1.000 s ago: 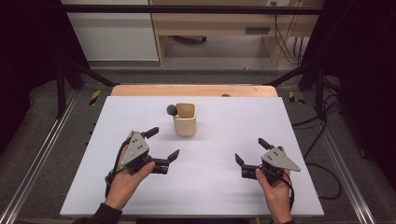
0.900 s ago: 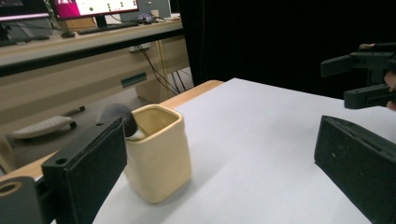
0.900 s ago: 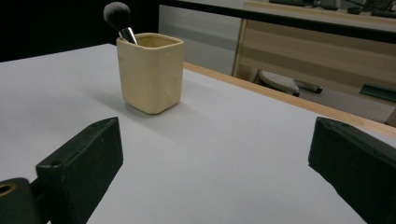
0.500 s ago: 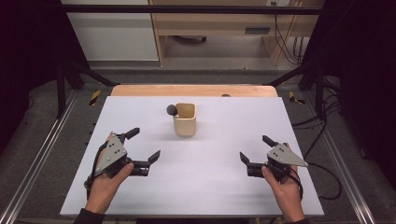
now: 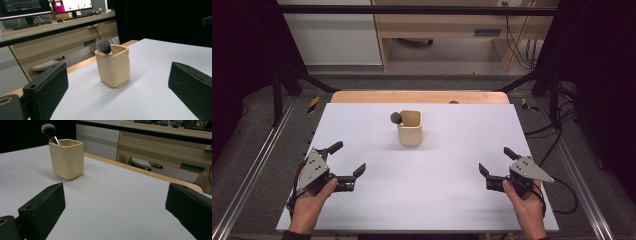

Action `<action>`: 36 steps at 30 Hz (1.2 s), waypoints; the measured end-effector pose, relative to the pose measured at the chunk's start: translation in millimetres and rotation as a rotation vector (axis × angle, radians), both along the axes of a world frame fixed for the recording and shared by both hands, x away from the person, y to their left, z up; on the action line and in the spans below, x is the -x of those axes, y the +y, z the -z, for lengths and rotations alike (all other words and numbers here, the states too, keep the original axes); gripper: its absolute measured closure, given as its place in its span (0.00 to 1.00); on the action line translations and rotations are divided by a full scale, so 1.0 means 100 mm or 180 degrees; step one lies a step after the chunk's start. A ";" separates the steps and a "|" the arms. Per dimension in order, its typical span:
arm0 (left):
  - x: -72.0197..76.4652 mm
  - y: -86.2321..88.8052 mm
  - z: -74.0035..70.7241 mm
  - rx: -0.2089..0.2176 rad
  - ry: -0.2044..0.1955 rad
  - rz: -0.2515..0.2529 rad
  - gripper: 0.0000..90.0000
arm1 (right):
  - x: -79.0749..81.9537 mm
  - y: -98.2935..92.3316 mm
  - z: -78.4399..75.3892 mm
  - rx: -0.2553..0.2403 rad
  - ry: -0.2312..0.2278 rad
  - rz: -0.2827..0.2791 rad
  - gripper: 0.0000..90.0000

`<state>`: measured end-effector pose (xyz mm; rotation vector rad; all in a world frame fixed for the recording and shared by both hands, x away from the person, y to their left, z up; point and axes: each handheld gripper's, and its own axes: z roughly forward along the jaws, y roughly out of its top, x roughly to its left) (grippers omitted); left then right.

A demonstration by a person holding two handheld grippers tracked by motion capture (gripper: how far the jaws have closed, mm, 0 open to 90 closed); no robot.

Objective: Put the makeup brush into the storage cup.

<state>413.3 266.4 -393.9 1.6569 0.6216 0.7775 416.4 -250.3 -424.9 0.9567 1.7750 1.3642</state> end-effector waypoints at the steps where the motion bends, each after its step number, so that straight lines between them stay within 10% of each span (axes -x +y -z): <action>1: 0.00 0.02 0.00 -0.0008 -0.0008 -0.0010 0.03 | 0.00 -0.02 0.01 0.0009 -0.0005 0.0008 0.03; 36: 0.02 0.37 0.53 0.0272 0.0111 -0.0233 0.03 | 0.09 -0.19 0.29 0.0037 0.0044 0.0007 0.03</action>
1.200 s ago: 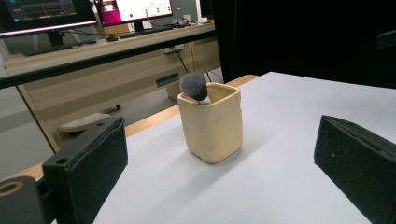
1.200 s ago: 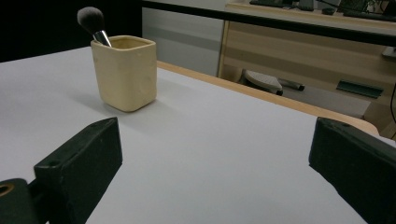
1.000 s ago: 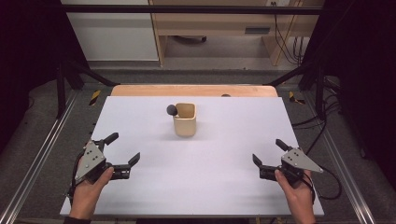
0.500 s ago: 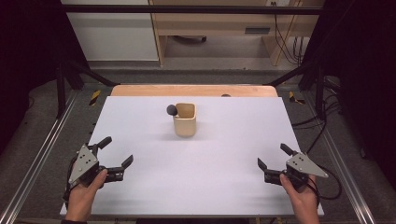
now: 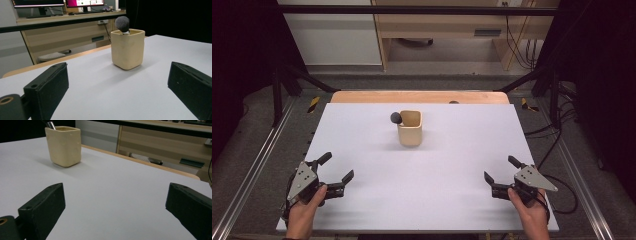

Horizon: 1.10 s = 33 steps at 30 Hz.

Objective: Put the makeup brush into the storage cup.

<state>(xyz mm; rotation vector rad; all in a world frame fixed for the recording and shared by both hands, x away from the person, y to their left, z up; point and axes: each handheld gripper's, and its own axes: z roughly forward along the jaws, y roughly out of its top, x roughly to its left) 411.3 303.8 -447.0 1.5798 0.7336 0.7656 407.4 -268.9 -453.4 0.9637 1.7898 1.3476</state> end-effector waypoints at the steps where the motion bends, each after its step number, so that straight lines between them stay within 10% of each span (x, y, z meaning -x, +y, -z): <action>1: 0.00 0.00 0.01 0.0012 -0.0001 0.0002 0.03 | 0.00 0.01 0.00 -0.0010 -0.0001 -0.0005 0.03; 22: -0.03 -0.08 0.17 0.0120 -0.0011 0.0203 0.03 | -0.11 0.27 0.13 -0.0206 -0.0060 -0.0181 0.03; 33: 0.05 -0.03 0.14 0.0156 -0.0077 0.0057 0.03 | -0.11 0.33 0.13 -0.0124 -0.0136 -0.0187 0.03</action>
